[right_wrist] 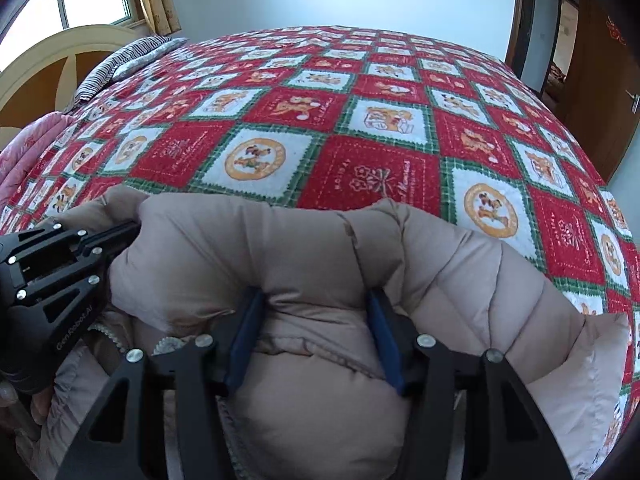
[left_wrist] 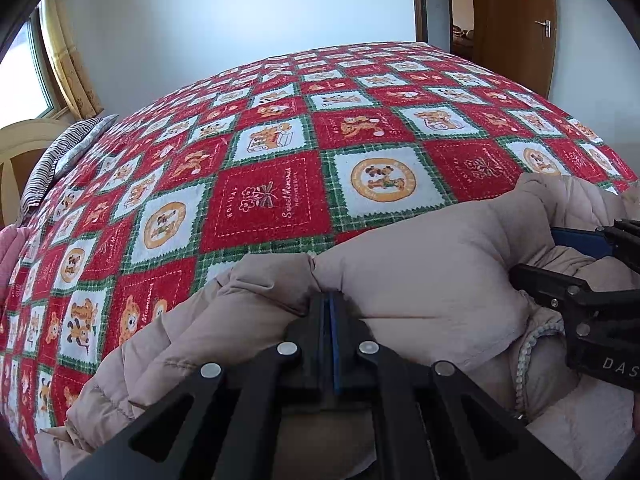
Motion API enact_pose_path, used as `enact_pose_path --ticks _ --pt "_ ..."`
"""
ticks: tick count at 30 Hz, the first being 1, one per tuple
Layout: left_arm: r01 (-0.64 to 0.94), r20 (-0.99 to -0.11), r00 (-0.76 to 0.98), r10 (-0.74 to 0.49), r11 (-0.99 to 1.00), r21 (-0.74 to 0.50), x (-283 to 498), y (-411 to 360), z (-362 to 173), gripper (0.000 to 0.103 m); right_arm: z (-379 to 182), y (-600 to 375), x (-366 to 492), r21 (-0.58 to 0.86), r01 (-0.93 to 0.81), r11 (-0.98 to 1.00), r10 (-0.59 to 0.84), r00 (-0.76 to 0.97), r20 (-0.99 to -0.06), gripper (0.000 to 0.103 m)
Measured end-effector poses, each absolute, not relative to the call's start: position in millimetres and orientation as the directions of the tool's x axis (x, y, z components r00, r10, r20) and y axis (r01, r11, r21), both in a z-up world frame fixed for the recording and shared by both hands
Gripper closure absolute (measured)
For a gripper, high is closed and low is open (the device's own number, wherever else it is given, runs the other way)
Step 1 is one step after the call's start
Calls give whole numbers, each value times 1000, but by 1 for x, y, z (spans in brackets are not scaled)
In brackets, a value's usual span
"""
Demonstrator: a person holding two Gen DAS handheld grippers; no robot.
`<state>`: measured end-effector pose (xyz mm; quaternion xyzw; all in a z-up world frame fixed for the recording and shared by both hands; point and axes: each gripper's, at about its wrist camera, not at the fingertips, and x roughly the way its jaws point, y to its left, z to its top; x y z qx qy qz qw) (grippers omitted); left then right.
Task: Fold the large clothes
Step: 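Grasp the folded jacket edge with the left gripper while the right gripper holds the hem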
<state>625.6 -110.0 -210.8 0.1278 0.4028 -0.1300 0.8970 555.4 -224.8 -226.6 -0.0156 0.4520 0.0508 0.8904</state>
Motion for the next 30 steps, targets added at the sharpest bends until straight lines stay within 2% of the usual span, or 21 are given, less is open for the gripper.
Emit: enact_pose_path --ticks 30 --pt "336 -758 639 -128 934 125 628 -111 -217 100 -233 -220 559 -30 -89 996 29 595 -803 44"
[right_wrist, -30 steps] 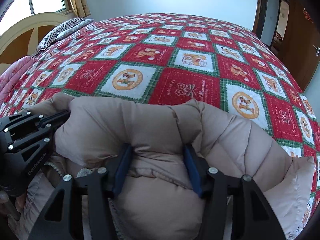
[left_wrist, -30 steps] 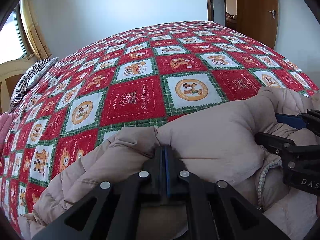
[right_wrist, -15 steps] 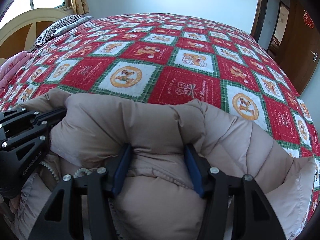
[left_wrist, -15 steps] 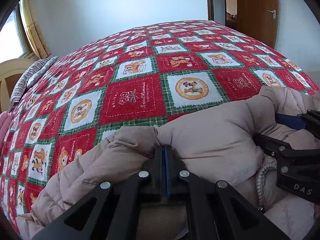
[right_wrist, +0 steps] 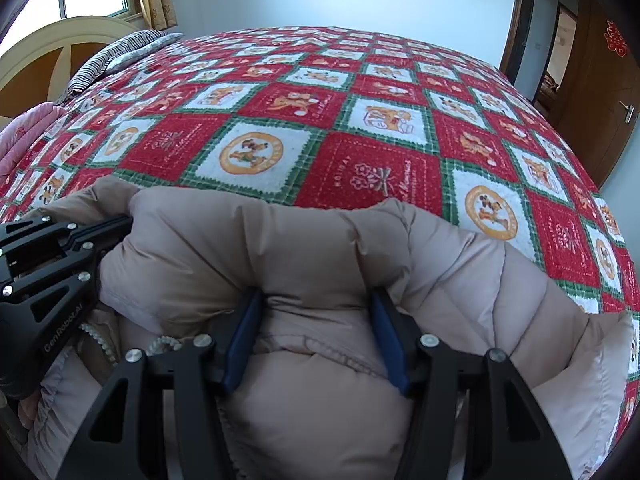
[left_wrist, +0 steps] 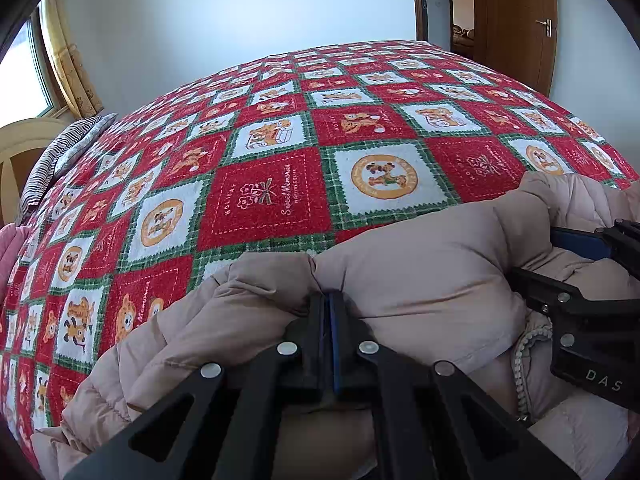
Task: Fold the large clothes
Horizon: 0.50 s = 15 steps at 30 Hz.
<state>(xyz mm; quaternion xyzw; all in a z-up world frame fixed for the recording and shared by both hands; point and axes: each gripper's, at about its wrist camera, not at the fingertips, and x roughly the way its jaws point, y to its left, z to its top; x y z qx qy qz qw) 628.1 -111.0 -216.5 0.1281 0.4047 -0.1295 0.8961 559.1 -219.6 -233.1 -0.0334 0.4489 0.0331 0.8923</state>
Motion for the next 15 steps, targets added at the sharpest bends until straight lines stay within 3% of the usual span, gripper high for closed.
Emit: enact_pose_path --ticks 6,12,15 --pt "335 -759 640 -120 932 135 628 -112 -217 100 -234 -219 559 -33 -89 995 26 594 -804 44" --pt "338 -769 639 -36 911 238 626 -120 -203 100 -227 -219 560 -46 -95 994 17 573 -819 44" --pt "316 -742 662 -102 936 154 600 -96 -166 100 -204 -226 540 -34 -85 996 24 600 -800 33"
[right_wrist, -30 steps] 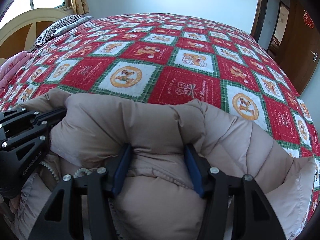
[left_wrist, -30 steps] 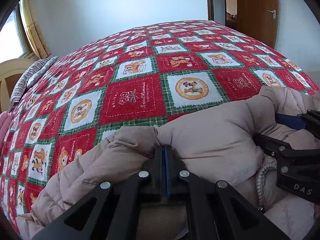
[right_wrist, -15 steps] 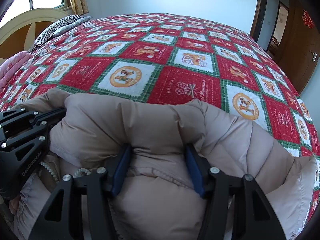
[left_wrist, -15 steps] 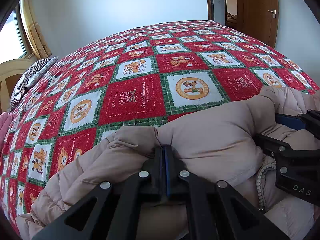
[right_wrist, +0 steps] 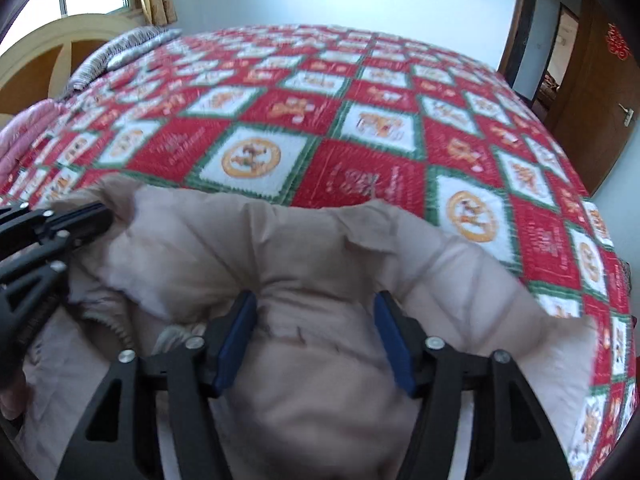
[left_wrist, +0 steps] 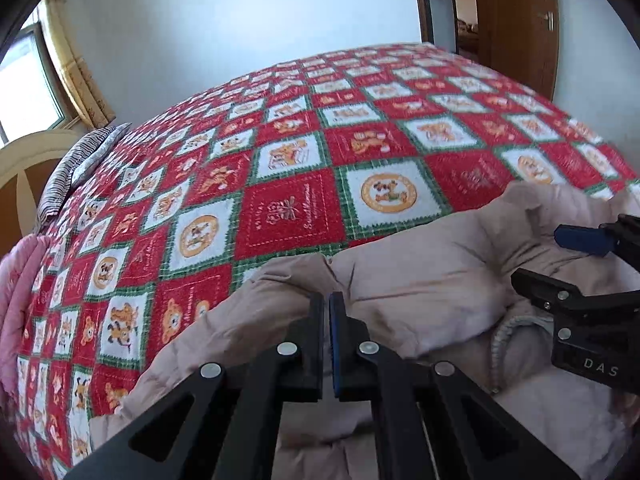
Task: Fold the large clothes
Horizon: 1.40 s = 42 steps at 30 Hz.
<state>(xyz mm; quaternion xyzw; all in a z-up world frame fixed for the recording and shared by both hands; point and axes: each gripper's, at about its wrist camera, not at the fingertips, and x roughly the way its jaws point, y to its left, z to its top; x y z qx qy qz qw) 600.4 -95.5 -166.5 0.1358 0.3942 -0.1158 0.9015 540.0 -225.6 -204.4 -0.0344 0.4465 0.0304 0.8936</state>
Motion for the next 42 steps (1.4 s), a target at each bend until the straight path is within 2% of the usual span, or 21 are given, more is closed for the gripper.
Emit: enact_pose_path --ticks 2,4,8,11,17,20,24,27,28,30,31,32,34,40,42 --pt "311 -722 683 -111 938 150 573 -75 -148 100 -184 -232 513 -33 -89 996 32 641 -766 21" --pt "306 -709 694 -124 942 134 544 -51 -139 100 -170 -243 483 -23 -81 996 36 660 -751 19" --pt "256 -731 674 -103 961 101 483 4 -148 100 -172 -273 423 27 -21 999 34 622 -782 18" --pt "236 -757 646 -99 969 75 434 34 -161 100 -180 -291 372 -7 26 1000 -21 603 -798 18" --pt "288 -808 576 -123 956 60 335 66 -192 100 -196 -326 274 48 82 995 -5 555 -832 18" --pt "329 -812 563 -153 943 51 300 69 -202 100 -203 -328 239 14 80 997 -30 526 -850 18" --pt "341 -798 578 -170 939 47 273 60 -209 100 -212 -331 208 70 68 995 28 497 -867 18" --pt "326 -781 606 -152 943 70 265 52 -214 100 -223 -337 194 167 89 982 106 473 -875 18" --pt "334 -774 615 -150 939 84 264 50 -215 100 -222 -337 189 185 96 978 118 480 -870 24" --pt "357 -761 631 -150 927 113 262 46 -216 103 -221 -336 182 208 95 973 137 486 -863 44" --pt "365 -756 638 -148 922 127 261 46 -216 103 -220 -335 180 241 92 966 167 491 -855 62" --pt "367 -751 645 -141 919 142 261 47 -216 103 -219 -333 177 275 88 957 198 491 -848 73" --pt "359 -751 648 -128 921 152 264 52 -213 103 -218 -320 170 288 85 954 212 487 -847 76" --pt "313 -738 661 -138 944 103 277 106 -187 103 -219 -285 146 368 36 929 309 474 -824 76" --pt "294 -741 655 -146 953 72 276 120 -186 103 -230 -286 140 352 65 934 279 486 -828 66"
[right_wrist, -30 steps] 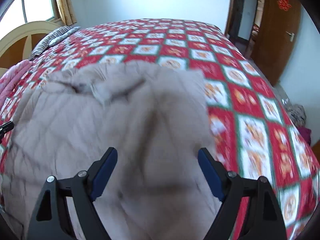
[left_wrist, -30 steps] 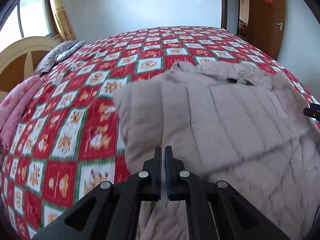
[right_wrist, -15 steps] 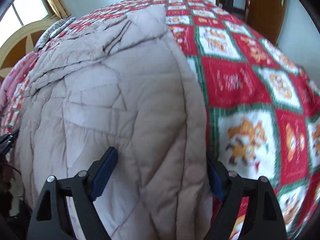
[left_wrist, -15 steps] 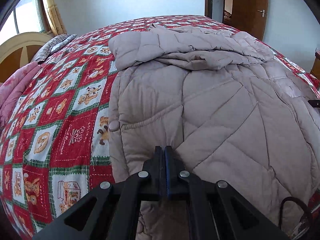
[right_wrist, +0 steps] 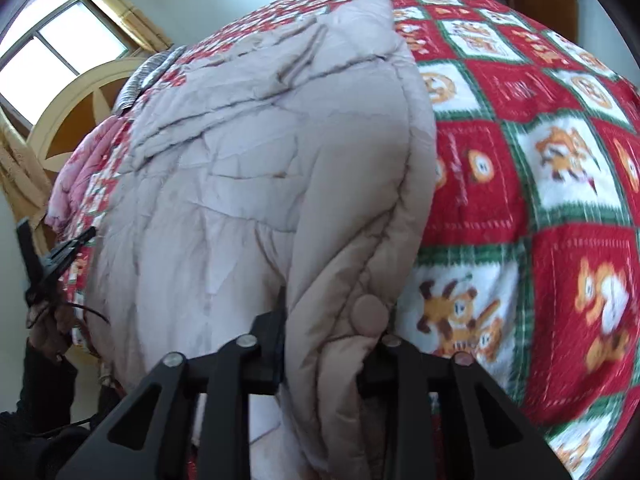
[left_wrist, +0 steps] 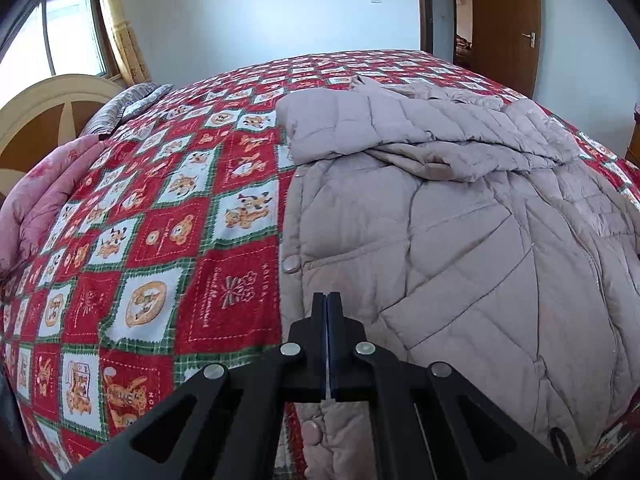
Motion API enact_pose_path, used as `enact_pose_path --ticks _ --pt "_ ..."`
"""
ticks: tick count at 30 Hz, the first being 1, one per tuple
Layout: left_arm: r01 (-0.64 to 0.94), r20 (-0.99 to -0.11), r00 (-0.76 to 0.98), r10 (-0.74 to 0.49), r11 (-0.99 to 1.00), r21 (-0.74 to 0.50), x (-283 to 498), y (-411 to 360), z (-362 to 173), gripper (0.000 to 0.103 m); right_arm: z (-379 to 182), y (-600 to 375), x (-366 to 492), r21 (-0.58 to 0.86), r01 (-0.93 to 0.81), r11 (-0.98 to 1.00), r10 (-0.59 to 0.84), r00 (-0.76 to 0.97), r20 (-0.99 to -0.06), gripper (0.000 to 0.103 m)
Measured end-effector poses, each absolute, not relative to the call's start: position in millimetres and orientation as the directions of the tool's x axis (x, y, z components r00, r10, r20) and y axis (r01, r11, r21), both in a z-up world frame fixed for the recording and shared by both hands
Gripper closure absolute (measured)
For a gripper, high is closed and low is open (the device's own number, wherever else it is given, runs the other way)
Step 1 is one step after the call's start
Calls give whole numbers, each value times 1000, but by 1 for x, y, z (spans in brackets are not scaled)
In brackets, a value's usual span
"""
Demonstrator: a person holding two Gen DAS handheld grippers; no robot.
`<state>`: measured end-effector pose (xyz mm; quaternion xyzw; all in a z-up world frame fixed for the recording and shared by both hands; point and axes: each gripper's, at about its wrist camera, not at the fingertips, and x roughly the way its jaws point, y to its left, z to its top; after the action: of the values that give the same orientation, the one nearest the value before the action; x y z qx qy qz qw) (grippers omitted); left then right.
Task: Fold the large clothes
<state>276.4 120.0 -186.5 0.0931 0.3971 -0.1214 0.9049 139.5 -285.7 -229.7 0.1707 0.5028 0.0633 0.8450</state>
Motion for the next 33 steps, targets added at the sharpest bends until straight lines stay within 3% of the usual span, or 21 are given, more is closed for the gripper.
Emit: enact_pose_path --ticks 1,7,15,18,23,28,29,30,31,32,33 --pt "290 -749 642 -162 956 41 275 126 -188 103 -234 -288 136 358 85 930 272 497 -824 56" --pt "255 -768 617 -172 967 -12 248 138 -203 103 -238 -298 116 452 97 887 337 533 -776 39" --pt "205 -737 668 -101 977 51 212 150 -210 102 -247 -301 89 456 78 887 359 506 -784 38" --pt "170 -692 712 -120 985 4 206 161 -199 102 -249 -296 86 449 73 891 351 515 -782 38" --pt "184 -755 638 -154 982 -45 217 160 -222 102 -251 -292 86 432 50 900 344 526 -778 29" --pt "175 -684 713 -151 984 -34 199 158 -239 98 -253 -285 83 411 29 911 331 543 -772 24" --pt "164 -672 729 -132 986 -16 196 157 -242 87 -254 -284 83 409 25 912 331 546 -770 23" --pt "115 -664 744 -81 993 8 195 159 -244 57 -254 -284 83 410 22 912 332 549 -767 22" --pt "29 -657 754 -1 999 32 195 163 -246 36 -256 -283 83 411 21 912 332 552 -765 21" --pt "-93 -661 743 102 995 49 197 172 -248 1 -256 -282 83 411 20 911 332 554 -763 20" --pt "-150 -678 728 107 989 -5 199 185 -252 1 -256 -282 82 411 20 911 331 557 -762 20"
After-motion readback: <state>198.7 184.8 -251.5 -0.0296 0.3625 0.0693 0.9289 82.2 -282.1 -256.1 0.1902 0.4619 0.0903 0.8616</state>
